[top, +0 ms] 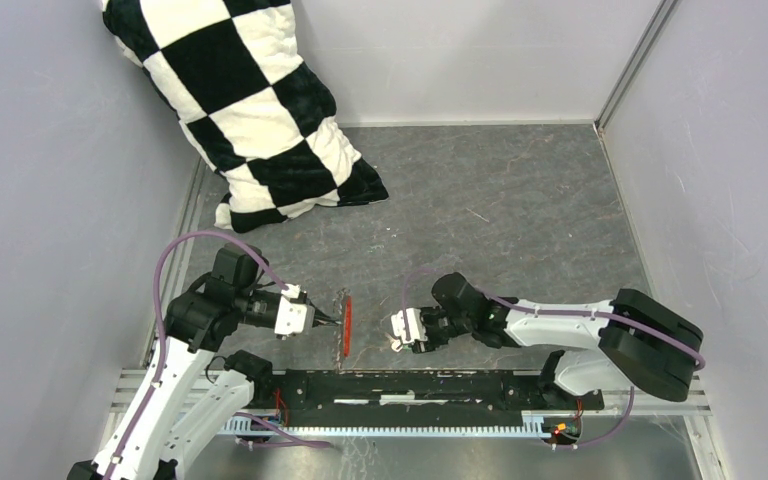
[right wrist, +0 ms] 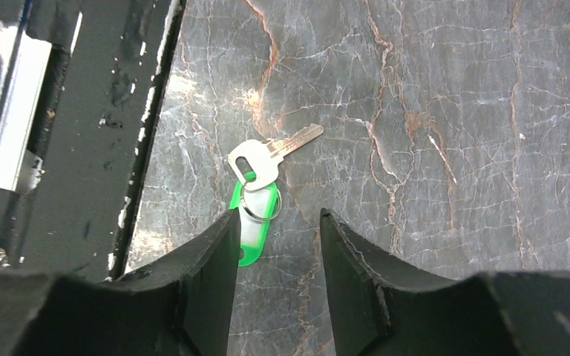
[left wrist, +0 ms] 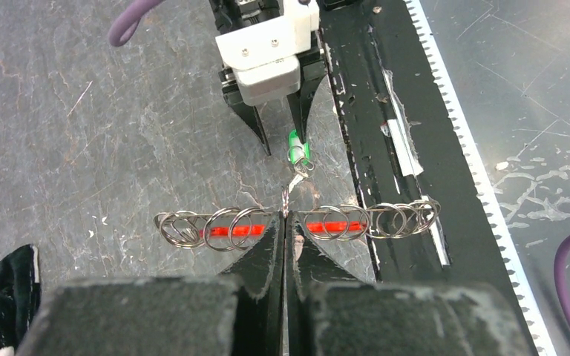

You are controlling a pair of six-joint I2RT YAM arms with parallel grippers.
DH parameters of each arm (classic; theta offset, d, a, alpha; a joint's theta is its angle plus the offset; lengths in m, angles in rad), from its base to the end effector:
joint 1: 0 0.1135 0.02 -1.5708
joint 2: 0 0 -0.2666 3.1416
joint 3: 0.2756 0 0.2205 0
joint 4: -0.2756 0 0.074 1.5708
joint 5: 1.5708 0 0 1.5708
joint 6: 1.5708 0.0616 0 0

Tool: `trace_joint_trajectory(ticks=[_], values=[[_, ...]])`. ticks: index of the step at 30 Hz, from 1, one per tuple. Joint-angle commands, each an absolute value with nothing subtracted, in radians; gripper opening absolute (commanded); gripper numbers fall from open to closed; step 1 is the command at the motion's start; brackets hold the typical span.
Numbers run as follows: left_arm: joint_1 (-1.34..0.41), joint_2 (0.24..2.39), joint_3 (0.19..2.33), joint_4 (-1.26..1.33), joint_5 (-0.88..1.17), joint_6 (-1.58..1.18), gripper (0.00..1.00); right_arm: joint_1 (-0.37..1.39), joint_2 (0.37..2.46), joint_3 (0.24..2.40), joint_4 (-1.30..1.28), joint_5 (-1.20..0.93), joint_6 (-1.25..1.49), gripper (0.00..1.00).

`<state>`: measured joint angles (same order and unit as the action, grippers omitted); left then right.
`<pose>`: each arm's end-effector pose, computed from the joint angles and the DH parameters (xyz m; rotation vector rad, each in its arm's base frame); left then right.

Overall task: Put the keys on the keyring
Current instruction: Move the key to the center of the board, then pick up the key from the center of the board.

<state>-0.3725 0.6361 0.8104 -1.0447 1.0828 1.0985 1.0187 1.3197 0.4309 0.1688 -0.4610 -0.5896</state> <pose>0.0458 -0.0763 0.2891 1.6620 1.1842 -0.8620 0.0979 0.2112 0.1597 -1.8254 1.4188 0.7489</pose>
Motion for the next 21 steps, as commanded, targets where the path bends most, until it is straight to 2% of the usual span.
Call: trace_joint_trajectory(ticks=[1, 15, 21], values=[[-0.367, 0.635, 0.826, -1.023, 1.131, 1.126, 0.02, 1.015, 1.349, 0.485, 0.121, -0.442, -0.69, 0.5], [-0.367, 0.653, 0.85, -1.022, 1.14, 1.131, 0.02, 1.017, 1.412, 0.503, 0.153, -0.476, -0.701, 0.38], [-0.367, 0.65, 0.847, -1.021, 1.138, 1.134, 0.02, 1.017, 1.401, 0.492, 0.165, -0.521, -0.675, 0.38]])
